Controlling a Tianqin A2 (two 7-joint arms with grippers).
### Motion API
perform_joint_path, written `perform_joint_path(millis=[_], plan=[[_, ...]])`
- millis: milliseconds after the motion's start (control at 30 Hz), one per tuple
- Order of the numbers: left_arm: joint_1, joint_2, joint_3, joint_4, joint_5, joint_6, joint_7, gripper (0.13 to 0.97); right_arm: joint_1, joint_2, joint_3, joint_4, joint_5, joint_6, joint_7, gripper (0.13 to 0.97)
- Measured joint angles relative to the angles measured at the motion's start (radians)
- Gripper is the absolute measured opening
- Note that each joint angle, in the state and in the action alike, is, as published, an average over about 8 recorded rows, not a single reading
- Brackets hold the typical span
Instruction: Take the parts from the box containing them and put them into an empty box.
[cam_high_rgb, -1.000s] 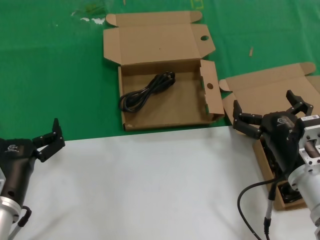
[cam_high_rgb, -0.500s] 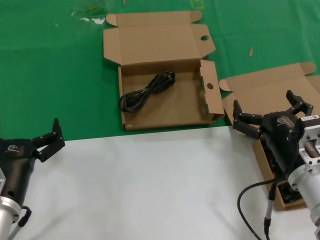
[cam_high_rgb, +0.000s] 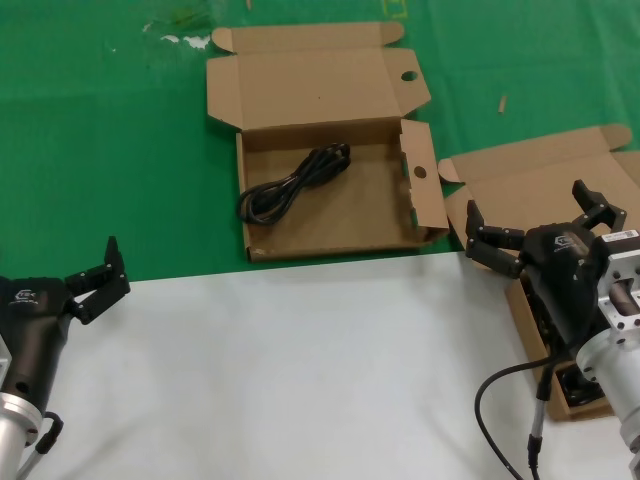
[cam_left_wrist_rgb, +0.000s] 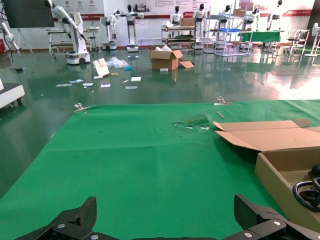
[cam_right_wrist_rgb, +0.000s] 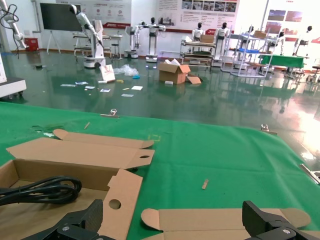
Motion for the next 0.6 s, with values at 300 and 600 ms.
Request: perform_joint_path(millis=[300, 600], plan=[[0.0, 0.0, 0.0, 0.0, 0.0, 0.0, 0.0, 0.966, 0.0, 0.0, 0.0, 0.0, 0.0, 0.0, 0.0, 0.966], [0.0, 0.0, 0.0, 0.0, 0.0, 0.0, 0.0, 0.966, 0.0, 0.0, 0.0, 0.0, 0.0, 0.0, 0.0, 0.966]])
